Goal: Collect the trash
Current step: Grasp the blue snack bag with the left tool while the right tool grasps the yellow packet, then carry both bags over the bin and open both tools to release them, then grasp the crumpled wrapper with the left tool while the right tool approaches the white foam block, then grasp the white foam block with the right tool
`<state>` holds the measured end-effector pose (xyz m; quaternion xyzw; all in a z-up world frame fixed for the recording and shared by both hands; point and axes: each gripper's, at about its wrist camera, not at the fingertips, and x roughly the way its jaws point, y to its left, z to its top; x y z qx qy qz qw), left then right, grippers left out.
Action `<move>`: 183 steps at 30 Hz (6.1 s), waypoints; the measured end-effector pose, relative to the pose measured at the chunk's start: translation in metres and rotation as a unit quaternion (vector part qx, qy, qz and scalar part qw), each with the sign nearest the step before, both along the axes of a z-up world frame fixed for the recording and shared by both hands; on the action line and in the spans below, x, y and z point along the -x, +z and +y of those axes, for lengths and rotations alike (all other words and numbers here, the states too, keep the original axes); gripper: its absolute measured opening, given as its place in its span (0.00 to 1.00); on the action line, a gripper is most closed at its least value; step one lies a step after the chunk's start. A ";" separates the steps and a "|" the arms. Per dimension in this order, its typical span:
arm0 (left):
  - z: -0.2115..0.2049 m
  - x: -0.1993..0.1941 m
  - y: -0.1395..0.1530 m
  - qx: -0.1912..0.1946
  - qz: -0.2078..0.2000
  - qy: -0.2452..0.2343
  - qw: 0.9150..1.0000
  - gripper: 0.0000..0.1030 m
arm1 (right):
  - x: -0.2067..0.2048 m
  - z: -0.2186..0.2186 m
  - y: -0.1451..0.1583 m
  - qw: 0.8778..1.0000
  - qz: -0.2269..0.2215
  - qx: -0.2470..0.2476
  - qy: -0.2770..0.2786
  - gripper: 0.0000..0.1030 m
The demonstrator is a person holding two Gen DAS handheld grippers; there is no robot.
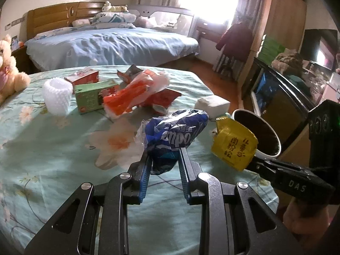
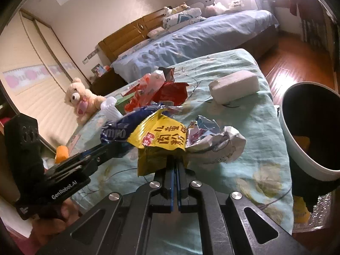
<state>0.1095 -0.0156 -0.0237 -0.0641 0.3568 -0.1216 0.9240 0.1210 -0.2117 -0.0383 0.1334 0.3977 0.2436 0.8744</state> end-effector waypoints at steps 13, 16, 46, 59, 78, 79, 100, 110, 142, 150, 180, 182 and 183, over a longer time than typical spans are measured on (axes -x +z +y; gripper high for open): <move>-0.014 0.007 0.004 0.000 -0.006 -0.015 1.000 0.24 | 0.018 -0.020 0.002 1.000 -0.006 0.004 -0.014 0.01; -0.020 0.009 0.007 0.005 -0.009 -0.023 1.000 0.24 | 0.023 -0.029 0.002 1.000 -0.005 0.007 -0.025 0.01; -0.153 -0.010 0.020 -0.021 -0.025 -0.149 0.988 0.24 | 0.016 -0.163 0.003 0.986 -0.004 0.016 -0.168 0.01; -0.197 -0.034 0.014 -0.034 -0.018 -0.181 0.983 0.24 | -0.017 -0.187 -0.014 0.981 0.024 0.034 -0.189 0.01; -0.211 -0.058 -0.002 -0.037 0.008 -0.195 0.980 0.43 | -0.042 -0.204 -0.023 0.976 0.047 0.042 -0.209 0.24; -0.210 -0.058 -0.002 -0.038 0.008 -0.194 0.980 0.44 | -0.041 -0.203 -0.022 0.976 0.045 0.041 -0.209 0.28; -0.099 -0.036 -0.012 -0.016 0.029 -0.093 0.995 0.45 | -0.030 -0.140 0.002 0.988 0.017 0.020 -0.154 0.36; -0.063 -0.024 -0.014 -0.013 0.034 -0.057 0.998 0.46 | -0.026 -0.101 0.002 0.993 0.016 0.016 -0.119 0.42; -0.015 -0.042 -0.027 0.016 0.053 -0.020 0.998 0.16 | -0.088 -0.041 -0.004 0.996 -0.012 0.064 -0.061 0.87; -0.009 -0.050 -0.033 0.018 0.063 -0.018 0.998 0.16 | -0.128 -0.028 -0.015 0.993 -0.008 0.120 0.000 0.93; -0.068 -0.032 -0.011 0.015 0.043 -0.075 0.996 0.16 | -0.026 -0.095 0.008 0.996 -0.009 0.040 -0.085 0.73; -0.075 -0.032 -0.009 0.014 0.041 -0.081 0.996 0.16 | -0.022 -0.102 0.009 0.995 -0.009 0.039 -0.093 0.73; -0.079 -0.031 -0.008 0.013 0.041 -0.084 0.996 0.16 | -0.020 -0.107 0.009 0.994 -0.009 0.039 -0.097 0.73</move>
